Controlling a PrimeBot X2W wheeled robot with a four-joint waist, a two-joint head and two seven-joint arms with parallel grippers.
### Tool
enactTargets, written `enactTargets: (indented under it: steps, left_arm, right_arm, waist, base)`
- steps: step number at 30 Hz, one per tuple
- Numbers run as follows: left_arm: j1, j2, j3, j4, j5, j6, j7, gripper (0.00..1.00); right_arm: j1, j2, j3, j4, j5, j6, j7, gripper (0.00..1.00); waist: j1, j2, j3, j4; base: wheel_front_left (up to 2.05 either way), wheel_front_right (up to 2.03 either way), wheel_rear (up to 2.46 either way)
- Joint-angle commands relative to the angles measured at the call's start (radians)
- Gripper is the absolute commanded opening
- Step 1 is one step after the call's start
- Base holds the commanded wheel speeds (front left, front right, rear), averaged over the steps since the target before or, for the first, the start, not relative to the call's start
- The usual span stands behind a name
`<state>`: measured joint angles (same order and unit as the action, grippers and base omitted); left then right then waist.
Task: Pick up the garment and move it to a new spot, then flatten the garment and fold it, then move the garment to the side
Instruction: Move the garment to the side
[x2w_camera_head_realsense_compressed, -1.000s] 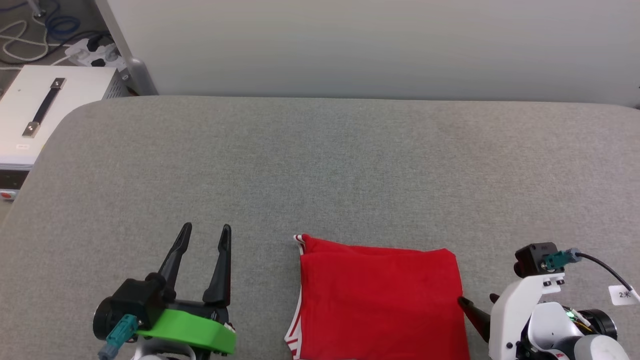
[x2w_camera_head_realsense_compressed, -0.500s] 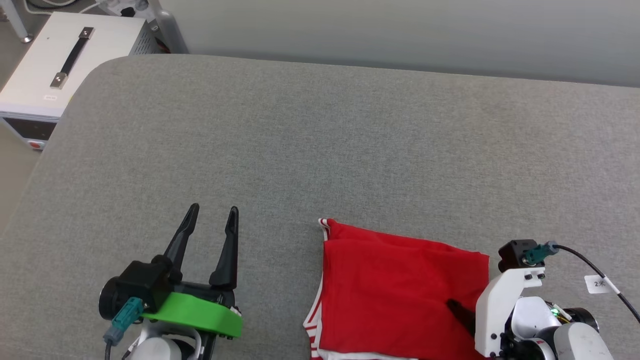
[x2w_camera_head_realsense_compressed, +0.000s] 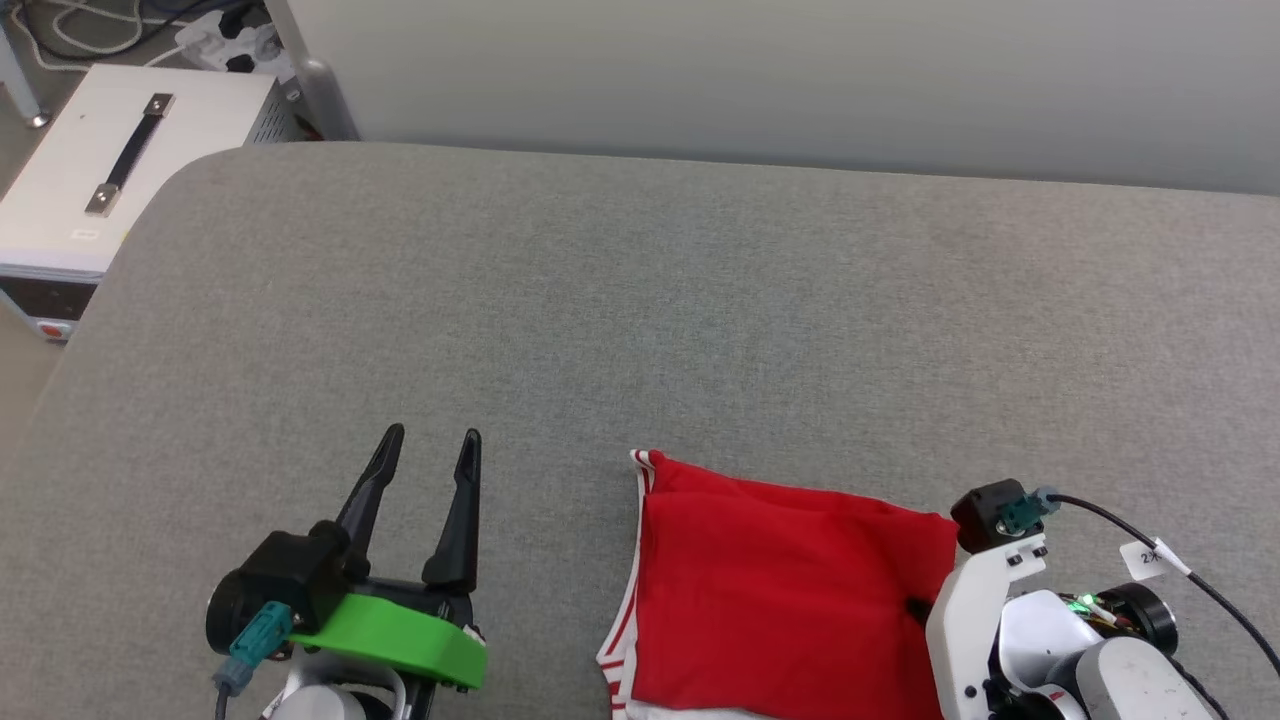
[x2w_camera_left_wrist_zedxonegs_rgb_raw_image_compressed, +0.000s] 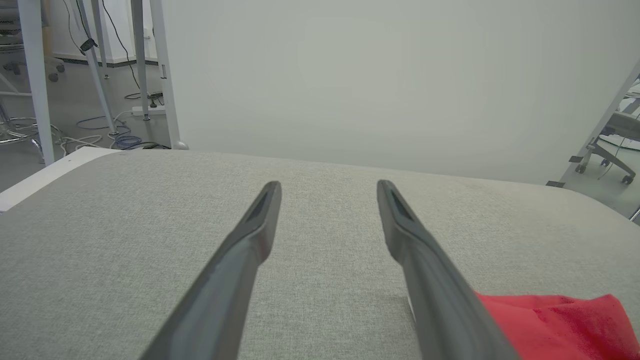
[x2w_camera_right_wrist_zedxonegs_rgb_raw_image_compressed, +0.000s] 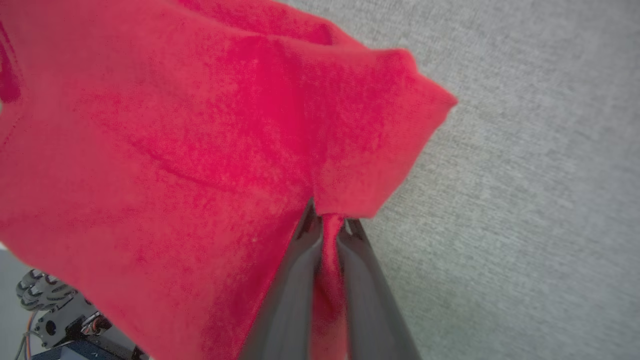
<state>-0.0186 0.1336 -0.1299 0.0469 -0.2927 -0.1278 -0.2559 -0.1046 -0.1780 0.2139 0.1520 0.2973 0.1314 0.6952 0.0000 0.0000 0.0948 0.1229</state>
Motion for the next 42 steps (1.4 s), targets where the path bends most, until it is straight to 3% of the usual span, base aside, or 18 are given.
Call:
enactTargets:
  steps: [1, 9, 14, 20, 28, 35, 42]
  left_arm:
    - [0.025, 0.007, -0.01, 0.003, -0.011, -0.003, -0.006, 1.0]
    - [0.007, 0.006, -0.081, -0.014, -0.012, -0.003, -0.006, 1.0]
    - [-0.052, 0.011, -0.148, -0.031, -0.003, -0.003, -0.006, 1.0]
    - [-0.147, 0.031, -0.203, -0.047, 0.01, -0.003, -0.006, 1.0]
    - [-0.277, 0.085, -0.254, -0.092, 0.033, -0.003, -0.006, 1.0]
    - [-0.369, 0.128, -0.273, -0.134, 0.054, -0.003, -0.006, 1.0]
    - [-0.409, 0.143, -0.281, -0.165, 0.058, -0.003, -0.006, 1.0]
  right_arm:
    - [-0.009, -0.099, 0.06, -0.05, 0.011, -0.001, -0.002, 0.0]
    - [-0.098, -0.394, 0.19, -0.155, 0.024, -0.001, -0.003, 0.0]
    - [-0.19, -0.567, 0.247, -0.169, 0.046, -0.001, -0.028, 0.0]
    - [-0.274, -0.71, 0.256, -0.107, 0.036, -0.001, -0.115, 0.0]
    - [-0.348, -0.765, 0.141, 0.086, -0.03, -0.001, -0.277, 0.0]
    - [-0.424, -0.72, 0.005, 0.248, -0.133, -0.001, -0.431, 0.0]
    - [-0.49, -0.681, -0.119, 0.364, -0.232, -0.001, -0.496, 0.0]
  waist:
    - [0.0, 0.0, -0.051, -0.067]
    - [0.0, 0.0, -0.018, -0.173]
    - [0.0, 0.0, 0.076, -0.246]
    - [0.0, 0.0, 0.203, -0.305]
    - [0.0, 0.0, 0.374, -0.348]
    - [0.0, 0.0, 0.481, -0.355]
    - [0.0, 0.0, 0.525, -0.343]
  base:
    - [0.0, 0.0, 0.0]
    - [0.0, 0.0, 0.0]
    - [0.0, 0.0, 0.0]
    - [0.0, 0.0, 0.0]
    - [0.0, 0.0, 0.0]
    - [0.0, 0.0, 0.0]
    - [0.0, 0.0, 0.0]
